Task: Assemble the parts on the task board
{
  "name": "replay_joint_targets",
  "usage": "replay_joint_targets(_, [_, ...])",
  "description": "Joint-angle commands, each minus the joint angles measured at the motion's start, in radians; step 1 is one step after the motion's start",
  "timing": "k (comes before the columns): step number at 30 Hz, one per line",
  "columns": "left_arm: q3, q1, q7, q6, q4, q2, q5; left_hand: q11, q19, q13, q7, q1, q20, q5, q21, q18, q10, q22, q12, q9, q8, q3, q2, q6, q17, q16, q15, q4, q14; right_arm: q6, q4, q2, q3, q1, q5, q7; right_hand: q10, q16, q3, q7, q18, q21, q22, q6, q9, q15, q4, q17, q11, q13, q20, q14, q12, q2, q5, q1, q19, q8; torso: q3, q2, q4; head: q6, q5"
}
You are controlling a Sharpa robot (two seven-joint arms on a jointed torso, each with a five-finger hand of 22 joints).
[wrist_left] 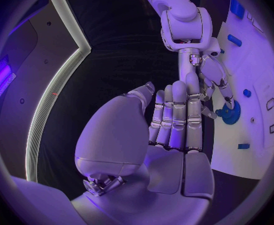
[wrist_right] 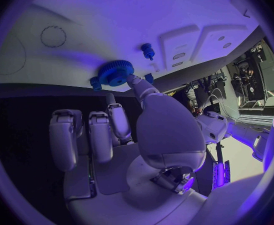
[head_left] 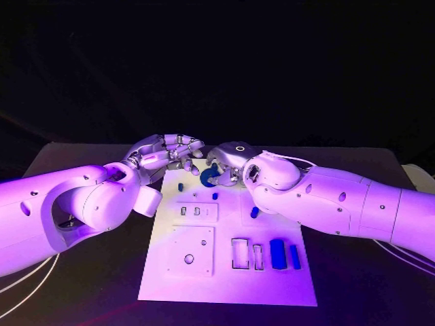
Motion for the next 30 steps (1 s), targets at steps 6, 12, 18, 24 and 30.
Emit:
replay_joint_targets(6, [0.000,0.001,0.004,0.014,0.001,0.000,0.002,0.005,-0.004,-0.001,0.002,0.003,0.002,0.000,0.007,0.004,0.000,-0.001,-0.007,-0.001,-0.005,0.001,-0.002,-0.003,-0.001,-0.006,0.001,-0.004,0.007,0.005,-0.002,-0.004,0.000,0.000,-0.005,-0.012,-0.006,-0.006,-0.022,0.004,-0.004,-0.008,0.152,-0.008,-0.004,0.013,0.021,0.196,0.008,-0.003,0.017,0.086,-0.008,-0.013,-0.006,-0.018,0.018,-0.015,0.0000,0.000,-0.0001,-0.001,0.000])
replay_joint_targets(12, [0.000,0.001,0.004,0.014,0.001,-0.001,0.002,0.005,-0.004,-0.004,0.002,0.002,0.002,0.000,0.007,0.004,0.001,-0.001,-0.008,-0.003,-0.005,0.001,-0.003,-0.003,-0.002,-0.006,0.001,-0.004,0.008,0.010,0.003,-0.009,0.000,0.000,0.001,-0.011,-0.003,-0.005,-0.042,0.003,-0.004,-0.008,0.153,0.005,-0.004,0.014,0.046,0.196,0.008,0.001,0.020,0.086,-0.004,-0.010,-0.006,-0.043,0.019,-0.019,0.0002,0.000,-0.0005,0.000,0.000])
replay_joint_targets(18, [0.000,0.001,0.004,0.014,-0.001,-0.002,0.002,0.005,-0.004,-0.004,0.002,0.002,0.002,0.000,0.007,0.004,0.001,-0.001,-0.008,-0.003,-0.005,0.001,-0.003,-0.003,-0.002,-0.006,0.001,-0.004,0.008,0.002,0.032,-0.032,0.000,0.000,0.019,-0.008,0.003,-0.005,-0.067,-0.001,-0.005,-0.008,0.155,0.025,-0.002,0.012,0.089,0.197,0.005,0.009,0.019,0.086,0.002,0.004,0.011,-0.086,0.020,-0.022,-0.0001,0.000,-0.0003,0.001,0.000])
replay_joint_targets(24, [0.000,0.001,0.004,0.015,-0.007,-0.005,0.002,0.005,-0.004,-0.004,0.002,0.002,0.002,0.000,0.007,0.004,0.001,-0.001,-0.008,-0.003,-0.005,0.001,-0.003,-0.003,-0.002,-0.006,0.001,-0.004,0.008,-0.084,0.105,-0.111,0.000,0.002,0.086,0.024,0.016,-0.004,-0.078,-0.003,-0.006,-0.006,0.159,0.032,-0.002,0.011,0.098,0.198,0.004,0.024,0.018,0.087,0.014,0.003,0.012,-0.090,0.023,-0.025,0.0003,-0.003,-0.0027,0.004,-0.002])
replay_joint_targets(30, [0.000,0.001,0.006,0.017,-0.014,-0.007,0.002,0.005,-0.004,-0.004,0.002,0.002,0.002,0.000,0.007,0.004,0.001,-0.001,-0.008,-0.003,-0.005,0.001,-0.003,-0.003,-0.002,-0.006,0.001,-0.004,0.008,-0.114,0.199,-0.242,0.004,0.019,0.242,0.092,0.017,-0.010,-0.063,-0.004,-0.003,-0.013,0.152,0.040,-0.004,0.009,0.074,0.189,0.001,0.025,0.016,0.084,0.014,0.016,0.016,-0.037,0.018,-0.034,0.0003,-0.009,-0.0077,0.007,-0.004])
